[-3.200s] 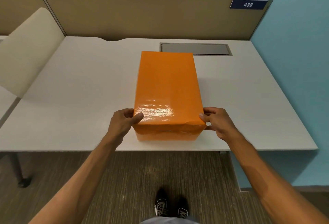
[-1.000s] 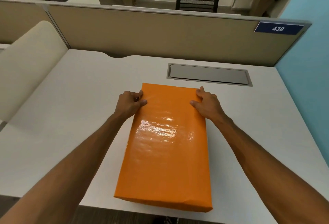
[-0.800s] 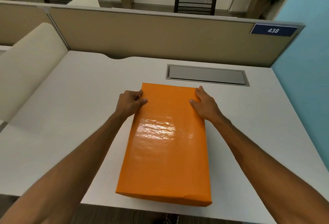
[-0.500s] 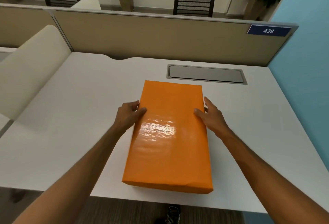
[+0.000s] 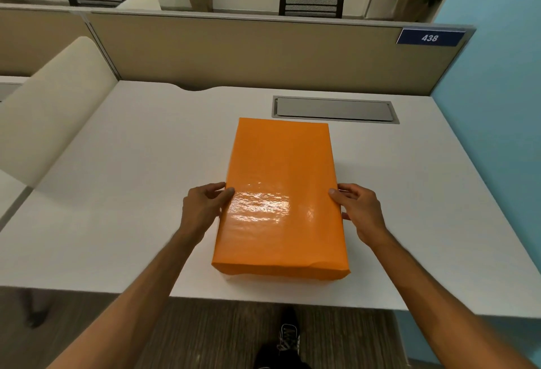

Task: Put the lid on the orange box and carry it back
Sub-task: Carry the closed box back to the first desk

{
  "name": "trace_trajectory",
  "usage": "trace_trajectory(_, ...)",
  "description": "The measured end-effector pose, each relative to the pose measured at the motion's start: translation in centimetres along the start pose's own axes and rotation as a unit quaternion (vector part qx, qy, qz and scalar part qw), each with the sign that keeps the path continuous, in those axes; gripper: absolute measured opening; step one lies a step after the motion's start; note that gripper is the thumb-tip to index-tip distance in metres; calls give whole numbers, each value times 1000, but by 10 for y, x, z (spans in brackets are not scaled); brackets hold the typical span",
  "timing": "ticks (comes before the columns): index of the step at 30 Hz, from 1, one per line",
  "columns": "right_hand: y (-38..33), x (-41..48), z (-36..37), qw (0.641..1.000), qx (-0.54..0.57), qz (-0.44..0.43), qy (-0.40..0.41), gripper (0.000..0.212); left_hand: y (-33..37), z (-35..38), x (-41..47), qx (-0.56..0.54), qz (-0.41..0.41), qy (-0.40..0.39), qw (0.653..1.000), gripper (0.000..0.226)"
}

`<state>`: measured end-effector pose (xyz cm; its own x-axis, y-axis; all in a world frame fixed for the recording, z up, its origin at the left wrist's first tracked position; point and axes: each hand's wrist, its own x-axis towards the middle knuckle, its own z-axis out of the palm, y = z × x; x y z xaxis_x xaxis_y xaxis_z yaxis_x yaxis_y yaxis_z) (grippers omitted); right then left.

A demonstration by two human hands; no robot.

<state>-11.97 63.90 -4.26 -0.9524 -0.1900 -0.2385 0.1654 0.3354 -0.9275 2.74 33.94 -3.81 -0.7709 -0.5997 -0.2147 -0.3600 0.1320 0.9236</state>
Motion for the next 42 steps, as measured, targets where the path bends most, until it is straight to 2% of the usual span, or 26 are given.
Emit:
trace_trajectory(8, 2, -16, -1, 980, 144, 78, -115, 72, -3, 0, -11, -151, -131, -76, 977, 60)
trace_trajectory(13, -2, -13, -3, 976, 159, 85, -123, 73, -1, 2, -11, -198, -161, -83, 963, 56)
trace_trajectory(24, -37, 26, 17, 974, 146, 63, -159, 70, 16, -15, 14, -209, -144, -26, 967, 44)
trace_trajectory(30, -61, 54, 41, 969, 128, 42, -206, 73, 21, -36, 23, -216, -132, 25, 967, 46)
trace_trajectory(34, -75, 69, 65, 964, 122, 34, -234, 72, 26, -57, 26, -223, -123, 51, 966, 39)
trace_trajectory(38, -88, 79, 93, 960, 117, 26, -253, 67, 30, -81, 32, -218, -118, 72, 966, 50)
trace_trajectory(42, -100, 88, 125, 955, 118, 29, -271, 64, 30, -108, 44, -222, -112, 94, 964, 50)
